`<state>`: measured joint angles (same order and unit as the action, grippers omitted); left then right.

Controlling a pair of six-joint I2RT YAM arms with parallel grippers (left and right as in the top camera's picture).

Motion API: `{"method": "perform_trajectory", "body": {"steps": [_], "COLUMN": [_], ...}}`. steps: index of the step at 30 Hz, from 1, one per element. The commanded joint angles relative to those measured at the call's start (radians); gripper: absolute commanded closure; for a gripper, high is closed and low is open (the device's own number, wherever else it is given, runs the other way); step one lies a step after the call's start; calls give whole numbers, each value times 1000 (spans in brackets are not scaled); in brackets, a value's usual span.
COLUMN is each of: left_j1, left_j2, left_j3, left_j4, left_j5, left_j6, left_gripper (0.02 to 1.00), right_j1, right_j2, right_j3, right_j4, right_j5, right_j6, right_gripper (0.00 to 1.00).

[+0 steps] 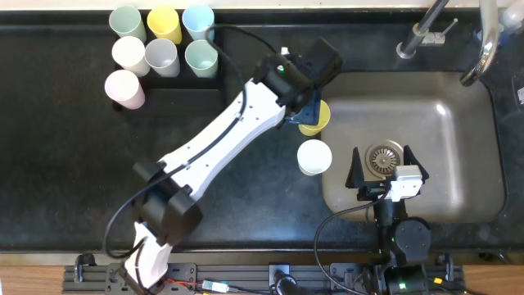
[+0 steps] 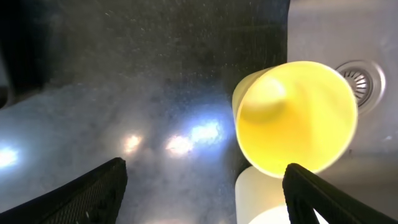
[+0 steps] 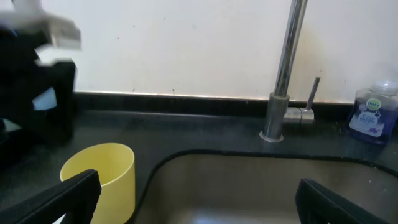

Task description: Store Cups

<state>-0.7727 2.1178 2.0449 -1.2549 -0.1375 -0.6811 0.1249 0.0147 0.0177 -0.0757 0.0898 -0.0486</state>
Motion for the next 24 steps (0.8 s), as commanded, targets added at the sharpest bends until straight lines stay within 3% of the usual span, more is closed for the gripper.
{"method": "perform_trajectory", "body": {"steps": [1,10,24], "left_j1": [-8,-8,-8], "left_j2": [43,128,154], "left_j3": [13,13,13], "left_j4": [31,92,109], "left_j5": [24,32,51], "left_j6": [4,26,26], "left_gripper": [207,358,908], "right_j1": [2,2,2], "right_j2": [-9,-9,-9], "right_j3": [-13,-13,-13], "right_j4": [5,5,5], "right_j5": [4,4,4], "right_j6": [0,0,0], "right_gripper": [5,5,3]}}
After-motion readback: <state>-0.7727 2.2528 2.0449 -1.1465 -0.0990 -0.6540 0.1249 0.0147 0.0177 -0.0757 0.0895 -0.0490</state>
